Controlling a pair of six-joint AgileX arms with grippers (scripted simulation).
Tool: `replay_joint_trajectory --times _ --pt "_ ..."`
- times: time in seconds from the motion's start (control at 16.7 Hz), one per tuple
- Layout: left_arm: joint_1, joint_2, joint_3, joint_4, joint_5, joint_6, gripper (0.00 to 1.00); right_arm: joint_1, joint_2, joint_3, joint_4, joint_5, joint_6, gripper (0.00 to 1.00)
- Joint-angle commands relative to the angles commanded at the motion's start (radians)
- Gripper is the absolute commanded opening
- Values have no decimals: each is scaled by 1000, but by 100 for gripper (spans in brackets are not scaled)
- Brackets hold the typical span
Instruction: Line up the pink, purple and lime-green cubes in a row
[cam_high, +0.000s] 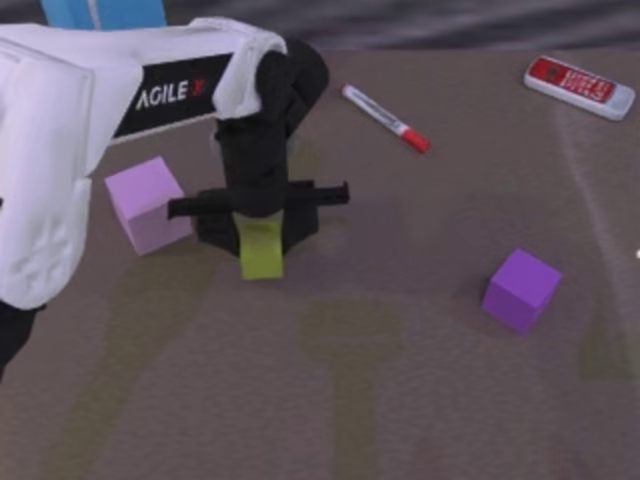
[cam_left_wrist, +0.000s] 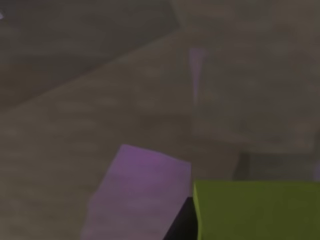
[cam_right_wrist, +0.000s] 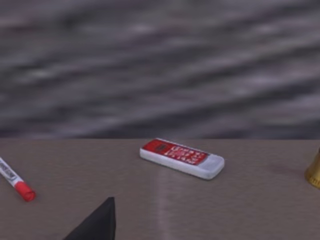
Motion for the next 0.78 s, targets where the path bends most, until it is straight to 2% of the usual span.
replay_joint_trajectory --times 0.24,0.54,0.66,0.78 --pt "10 -47 85 -139 0 1 0 0 0 0 0 0 0 100" --pt "3 -51 94 -150 -1 2 0 0 0 0 0 0 0 100" --pt "-34 -38 122 -166 -1 -32 0 0 0 0 0 0 0 100" --pt "-107 -17 169 -195 -3 -96 0 0 0 0 0 0 0 100"
